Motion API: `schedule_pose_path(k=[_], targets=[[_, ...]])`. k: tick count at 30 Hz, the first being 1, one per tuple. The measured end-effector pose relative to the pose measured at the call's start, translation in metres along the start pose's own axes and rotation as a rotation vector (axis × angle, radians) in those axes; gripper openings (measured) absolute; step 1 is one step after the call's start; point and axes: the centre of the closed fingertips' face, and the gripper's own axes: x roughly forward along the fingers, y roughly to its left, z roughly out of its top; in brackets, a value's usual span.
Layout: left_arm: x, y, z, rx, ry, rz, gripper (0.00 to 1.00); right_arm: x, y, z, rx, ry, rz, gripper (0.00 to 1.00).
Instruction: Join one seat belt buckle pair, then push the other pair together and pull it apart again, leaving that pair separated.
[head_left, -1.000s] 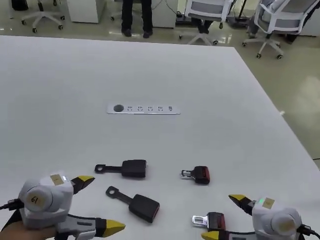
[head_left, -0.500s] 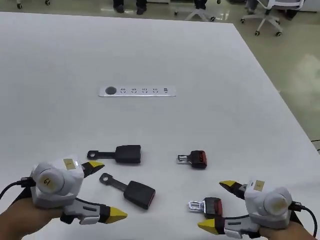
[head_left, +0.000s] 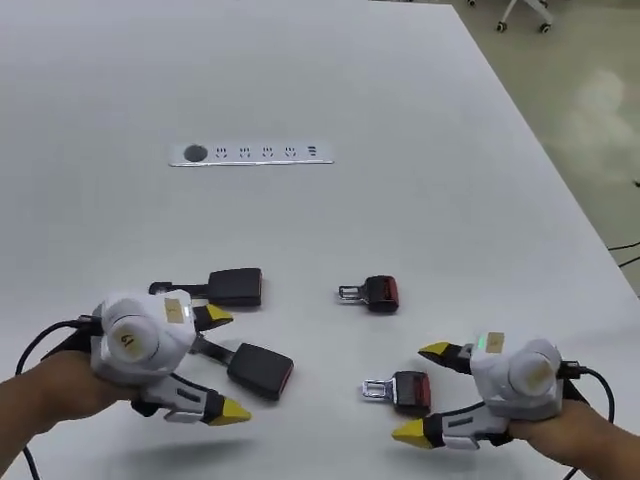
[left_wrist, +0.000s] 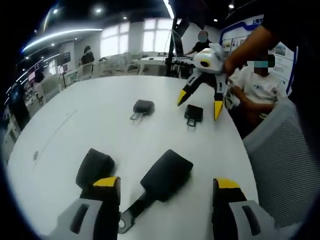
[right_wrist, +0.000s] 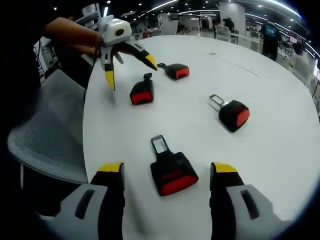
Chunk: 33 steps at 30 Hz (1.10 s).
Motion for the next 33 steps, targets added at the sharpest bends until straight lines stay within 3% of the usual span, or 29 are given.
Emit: schedule_pose_path(k=[6, 9, 16, 17, 21, 23, 25, 26, 27, 33], targets=[[0.013, 0.002, -0.003, 0.052, 0.043, -0.053, 0.71, 0.002, 0.000, -0.001, -0.019, 0.023, 0.036, 0.68], [0.020, 0.000, -0.007, 0.137, 0.091, -0.095, 0.68, 0.002, 0.001, -0.007, -0.034, 0.031, 0.071, 0.63], [0.034, -0.001, -0.020, 0.263, 0.175, -0.161, 0.59, -0.004, -0.004, -0.011, -0.064, 0.057, 0.093, 0.60], [0.034, 0.001, -0.017, 0.286, 0.162, -0.150, 0.57, -0.003, -0.004, -0.011, -0.072, 0.056, 0.096, 0.59], [0.033, 0.004, -0.017, 0.264, 0.149, -0.155, 0.51, -0.004, -0.004, -0.009, -0.084, 0.055, 0.096, 0.56], [0.034, 0.005, -0.017, 0.257, 0.140, -0.149, 0.49, -0.004, -0.004, -0.010, -0.085, 0.059, 0.100, 0.49], [0.032, 0.004, -0.017, 0.244, 0.148, -0.133, 0.40, -0.002, -0.007, -0.010, -0.140, 0.073, 0.085, 0.41], [0.032, 0.006, -0.014, 0.254, 0.136, -0.116, 0.39, -0.001, -0.004, -0.010, -0.138, 0.073, 0.096, 0.37], [0.030, 0.006, -0.016, 0.221, 0.140, -0.101, 0.39, 0.000, -0.005, -0.009, -0.134, 0.076, 0.090, 0.35], [0.027, 0.003, -0.014, 0.143, 0.109, -0.027, 0.36, 0.004, -0.003, -0.011, -0.127, 0.112, 0.088, 0.34]])
